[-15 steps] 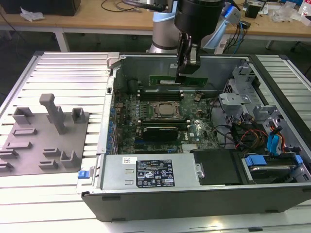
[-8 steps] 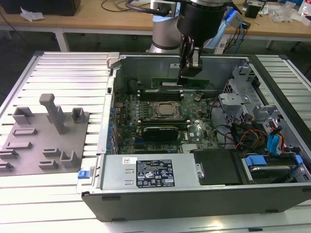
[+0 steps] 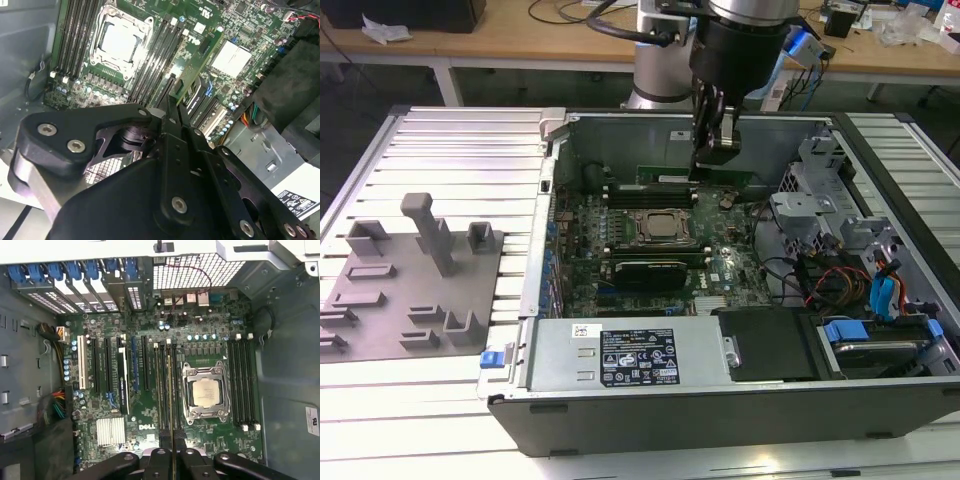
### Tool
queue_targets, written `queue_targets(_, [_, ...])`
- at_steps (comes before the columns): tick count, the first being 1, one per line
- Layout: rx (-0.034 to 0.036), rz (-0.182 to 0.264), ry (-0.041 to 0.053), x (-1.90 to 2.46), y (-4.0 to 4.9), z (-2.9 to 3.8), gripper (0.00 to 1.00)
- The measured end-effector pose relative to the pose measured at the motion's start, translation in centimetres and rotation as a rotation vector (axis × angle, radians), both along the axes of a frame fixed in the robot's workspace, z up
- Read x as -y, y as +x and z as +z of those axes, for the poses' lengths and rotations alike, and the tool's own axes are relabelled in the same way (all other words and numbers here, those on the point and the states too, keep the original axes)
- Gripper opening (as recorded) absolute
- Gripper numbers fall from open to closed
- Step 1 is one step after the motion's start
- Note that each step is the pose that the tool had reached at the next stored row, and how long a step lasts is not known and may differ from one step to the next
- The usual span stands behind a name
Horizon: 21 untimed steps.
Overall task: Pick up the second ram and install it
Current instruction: 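Pick up the second ram and move it above second insertion slot, then insert the second ram into the second slot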
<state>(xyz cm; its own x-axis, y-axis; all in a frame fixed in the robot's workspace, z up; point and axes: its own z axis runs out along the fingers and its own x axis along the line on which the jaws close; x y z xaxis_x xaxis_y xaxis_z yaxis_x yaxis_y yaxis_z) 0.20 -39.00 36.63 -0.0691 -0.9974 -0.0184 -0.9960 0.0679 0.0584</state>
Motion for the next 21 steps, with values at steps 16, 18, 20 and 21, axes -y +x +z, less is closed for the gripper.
queue_targets(16, [-0.0007, 0.0, 0.0, -0.9, 0.6, -1.24, 0.13])
queue_targets(18, [-0.0006, 0.0, 0.0002, -0.91, 0.54, -1.29, 0.13])
queue_targets(20, [-0.0007, 0.0, 0.0001, -0.9, 0.49, -1.33, 0.13])
queue_targets(21, [-0.0007, 0.0, 0.0001, -0.9, 0.36, -1.42, 0.13])
